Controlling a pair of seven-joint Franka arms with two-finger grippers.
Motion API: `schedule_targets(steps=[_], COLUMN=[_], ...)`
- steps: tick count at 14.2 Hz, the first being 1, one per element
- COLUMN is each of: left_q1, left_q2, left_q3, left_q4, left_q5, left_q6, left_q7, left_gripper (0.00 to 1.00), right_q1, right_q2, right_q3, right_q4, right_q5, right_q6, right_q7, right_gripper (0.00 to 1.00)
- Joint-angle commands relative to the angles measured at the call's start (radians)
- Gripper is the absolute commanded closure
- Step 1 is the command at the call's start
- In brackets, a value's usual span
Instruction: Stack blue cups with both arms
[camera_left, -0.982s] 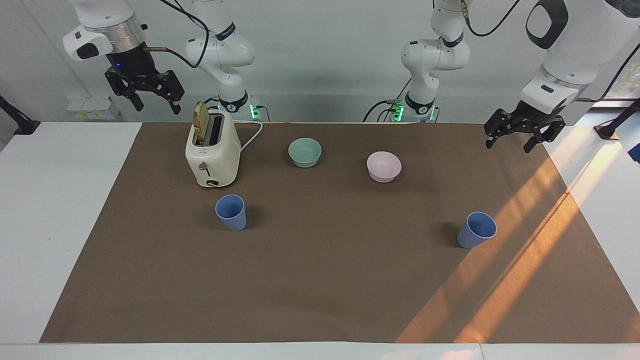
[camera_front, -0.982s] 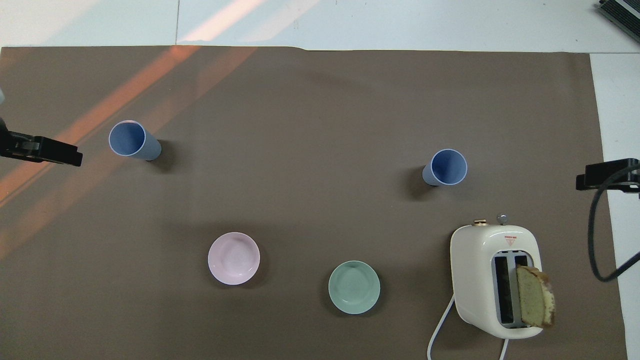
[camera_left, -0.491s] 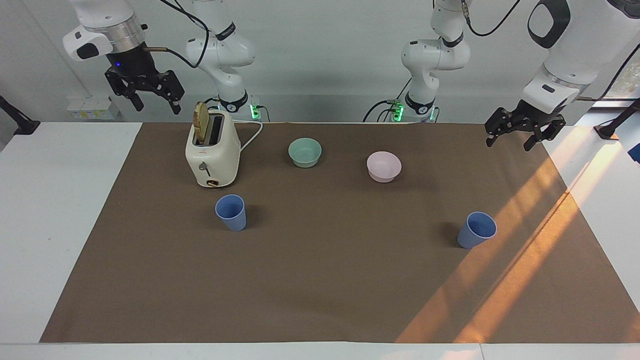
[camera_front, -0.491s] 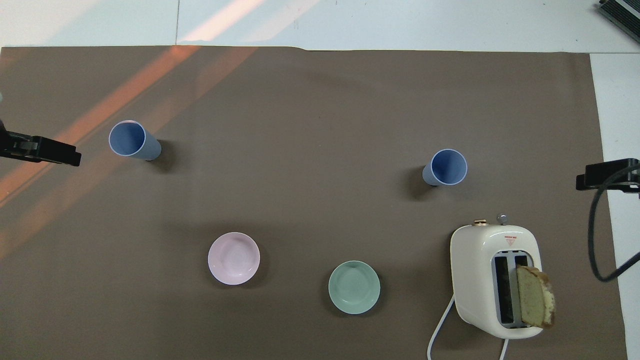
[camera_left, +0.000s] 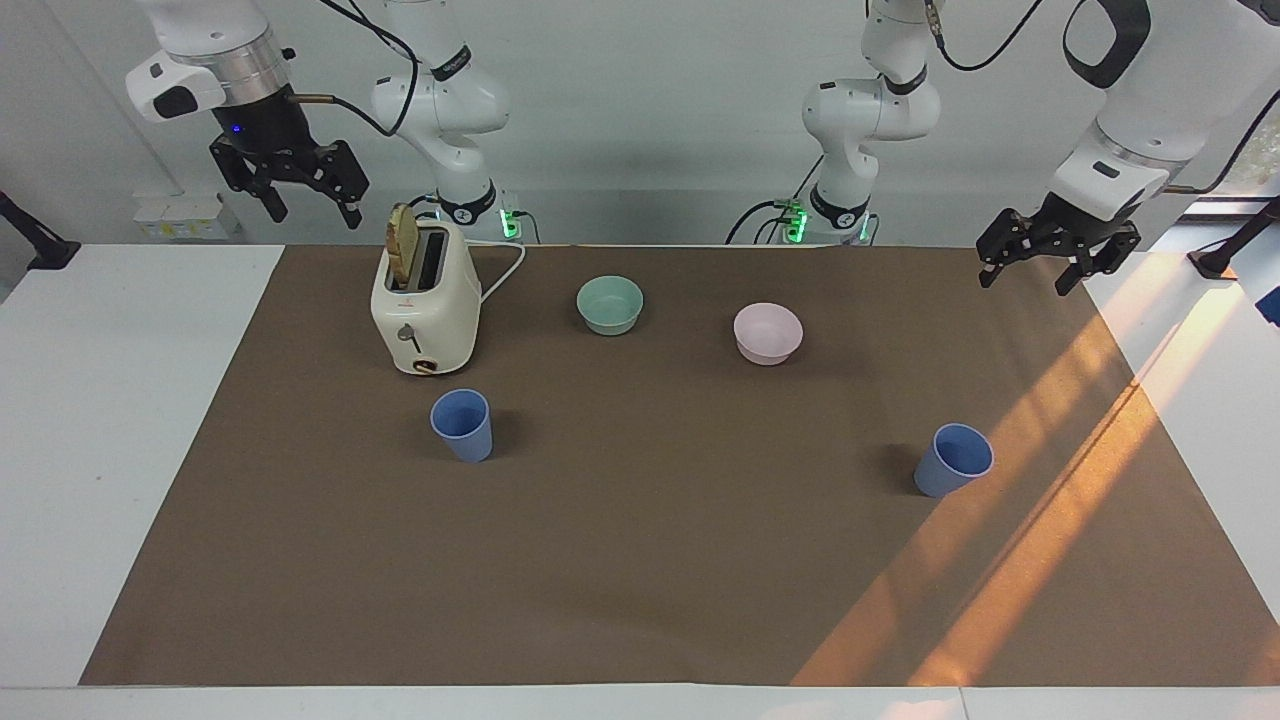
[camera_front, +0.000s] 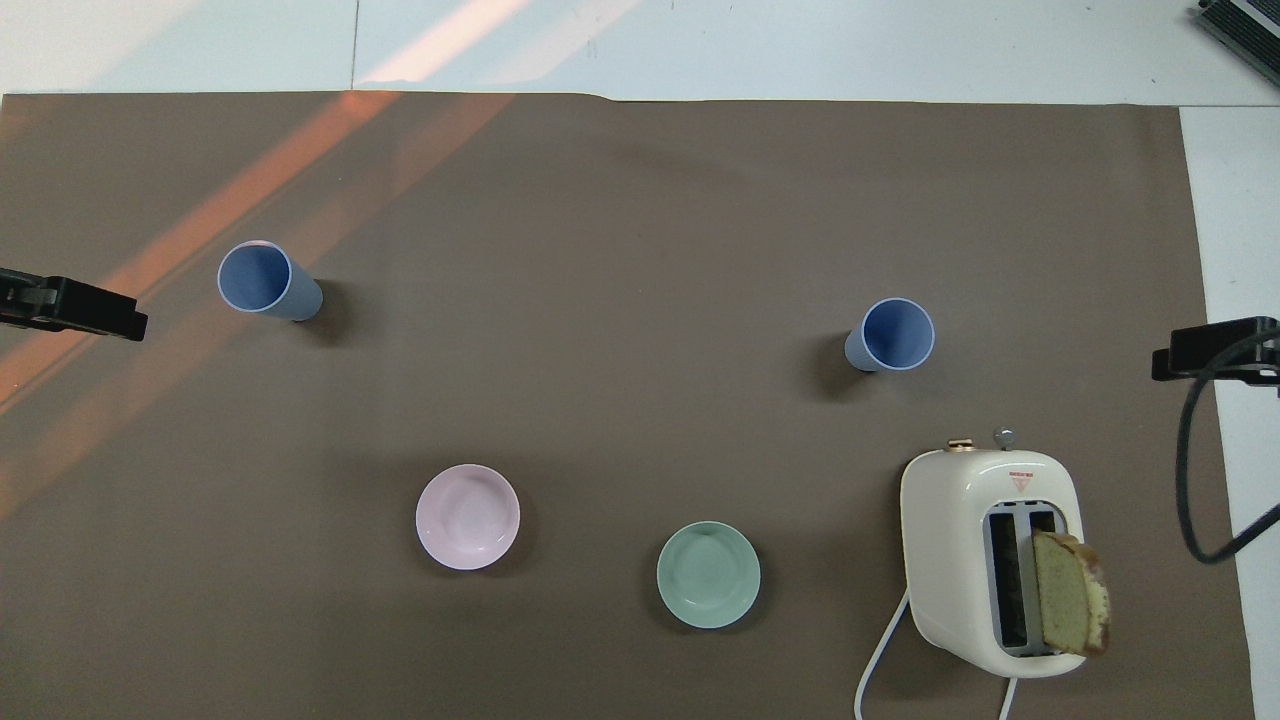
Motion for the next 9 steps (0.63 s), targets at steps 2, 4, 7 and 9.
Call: schedule_targets(steps=[2,4,7,9], left_q1=[0.012,0.011,0.009,0.009], left_q2=[0.014,0.012,0.011,0.011], left_q3=[-0.005,-0.002,-0.002,-0.002], left_q4=[0.029,0.029,0.028,0.028], left_q5=[0.018,0.016,0.015,0.015], left_q6=[-0.019,-0.019,-0.018,-0.018], left_q7=[0.027,0.044,0.045,0.051], left_gripper=[0.0,0.0,0.0,0.0], right_q1=[-0.008,-0.008,-0.008,-0.008], right_q2=[-0.014,-0.014,-0.014,-0.014], right_q3=[0.003,0.004,0.003,0.003], right_q4=[-0.017,-0.017,-0.017,-0.017], right_q5=[0.006,0.006,0.006,0.006], right_q6=[0.007,0.007,0.007,0.007], right_q7=[0.007,0.007,0.007,0.007], right_gripper=[0.0,0.0,0.0,0.0])
